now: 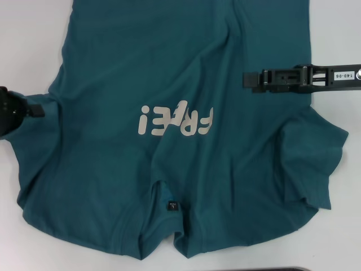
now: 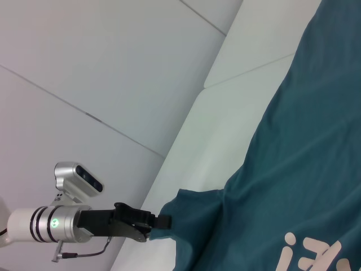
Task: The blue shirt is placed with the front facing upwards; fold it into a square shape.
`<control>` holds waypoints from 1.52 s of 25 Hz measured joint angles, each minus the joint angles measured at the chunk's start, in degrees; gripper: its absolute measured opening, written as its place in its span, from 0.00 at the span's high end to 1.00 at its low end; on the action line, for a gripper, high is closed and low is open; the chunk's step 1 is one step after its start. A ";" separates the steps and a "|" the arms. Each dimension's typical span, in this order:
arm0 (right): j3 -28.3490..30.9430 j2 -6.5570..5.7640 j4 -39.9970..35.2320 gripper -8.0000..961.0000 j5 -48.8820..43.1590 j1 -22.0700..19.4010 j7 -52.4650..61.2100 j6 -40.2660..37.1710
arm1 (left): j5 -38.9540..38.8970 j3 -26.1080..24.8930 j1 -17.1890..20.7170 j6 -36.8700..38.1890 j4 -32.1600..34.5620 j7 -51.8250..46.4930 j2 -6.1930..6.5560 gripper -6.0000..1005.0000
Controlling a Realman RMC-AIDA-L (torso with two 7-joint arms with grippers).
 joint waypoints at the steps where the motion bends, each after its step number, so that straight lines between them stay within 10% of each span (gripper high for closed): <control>1: -0.01 0.00 -0.01 0.06 0.00 0.02 0.00 0.00 | 0.10 -0.02 -0.01 -0.09 -0.03 -0.14 0.05 0.99; 20: 0.00 -0.10 -0.02 0.06 -0.12 -0.57 0.01 0.00 | -0.36 1.89 -3.84 0.27 0.32 0.92 -3.16 0.99; 31: 0.00 -0.17 0.03 0.06 -0.09 -0.56 0.01 0.04 | 1.09 8.41 -4.01 -3.11 -2.97 -1.10 -4.36 0.78; 38: 0.01 -0.27 0.06 0.07 -0.09 -0.55 0.01 0.43 | 0.81 10.11 -2.03 -0.43 -12.85 0.30 -7.34 0.47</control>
